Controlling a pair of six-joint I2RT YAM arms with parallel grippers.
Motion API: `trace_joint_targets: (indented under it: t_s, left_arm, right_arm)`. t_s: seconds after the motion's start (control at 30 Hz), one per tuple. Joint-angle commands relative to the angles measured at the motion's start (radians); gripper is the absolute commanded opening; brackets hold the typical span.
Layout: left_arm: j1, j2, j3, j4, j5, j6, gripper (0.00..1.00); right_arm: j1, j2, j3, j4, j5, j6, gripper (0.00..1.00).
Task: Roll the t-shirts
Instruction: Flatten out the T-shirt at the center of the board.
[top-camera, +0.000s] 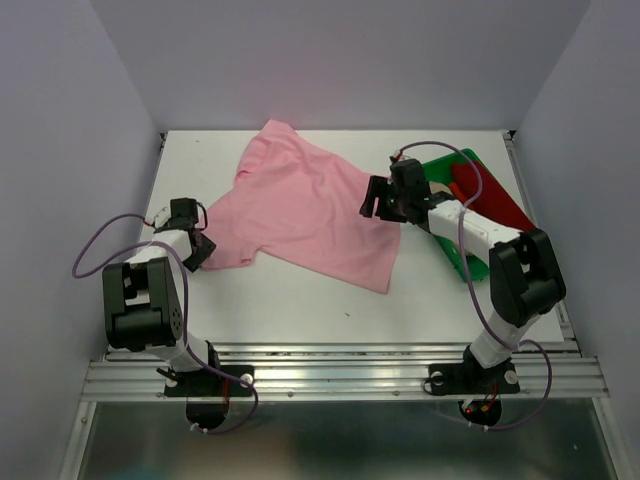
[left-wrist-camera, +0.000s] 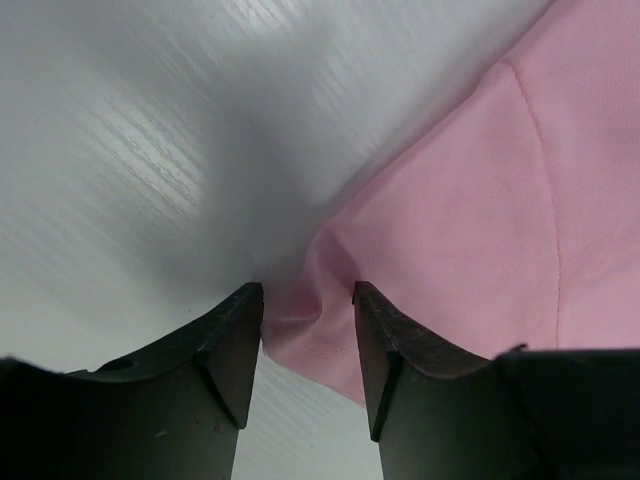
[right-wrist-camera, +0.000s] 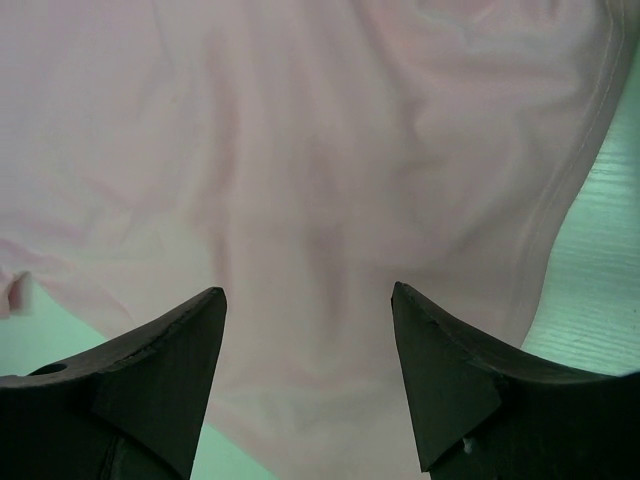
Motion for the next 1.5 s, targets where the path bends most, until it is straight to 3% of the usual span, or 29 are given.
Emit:
trace_joint_targets:
  t_s: [0.0, 0.13, 0.17, 0.2, 0.27, 0.37, 0.47, 0.63, 0.73, 1.0, 1.47]
  left_arm:
    - [0.007, 0.037, -0.035, 0.040, 0.012, -0.020, 0.50]
    - [0.006, 0.031, -0.057, 0.056, 0.023, -0.028, 0.33]
    - [0.004, 0.019, -0.058, 0.053, 0.023, -0.026, 0.20]
    - [0.004, 0.008, -0.058, 0.043, 0.019, -0.023, 0.17]
    - [0.003, -0.033, -0.054, 0.019, 0.019, -0.019, 0.00]
    - [0.001, -0.113, -0.044, -0.004, 0.029, -0.008, 0.00]
    - [0.000, -0.193, -0.024, -0.032, 0.041, 0.006, 0.00]
    - [0.000, -0.270, 0.022, -0.078, 0.059, 0.029, 0.00]
    - [0.000, -0.290, 0.048, -0.090, 0.073, 0.043, 0.00]
    - [0.000, -0.294, 0.060, -0.084, 0.110, 0.063, 0.00]
    - [0.000, -0.307, 0.077, -0.095, 0.118, 0.089, 0.00]
  right_arm:
    - [0.003, -0.055, -0.007, 0.032, -0.012, 0.002, 0.73]
    - [0.003, -0.058, -0.007, 0.027, -0.008, 0.001, 0.73]
    - [0.003, -0.061, -0.007, 0.026, -0.008, -0.001, 0.73]
    - [0.003, -0.062, -0.010, 0.024, -0.009, -0.001, 0.73]
    - [0.003, -0.064, -0.016, 0.016, -0.012, 0.004, 0.73]
    - [0.003, -0.078, -0.040, 0.004, -0.015, 0.015, 0.74]
    - [0.003, -0.113, -0.091, -0.020, -0.015, 0.033, 0.81]
    - [0.014, -0.237, -0.204, -0.072, 0.005, 0.100, 0.91]
    - [0.061, -0.326, -0.292, -0.105, 0.031, 0.179, 0.92]
    - [0.162, -0.425, -0.454, -0.137, 0.144, 0.335, 0.76]
    - [0.175, -0.475, -0.647, -0.033, 0.141, 0.570, 0.63]
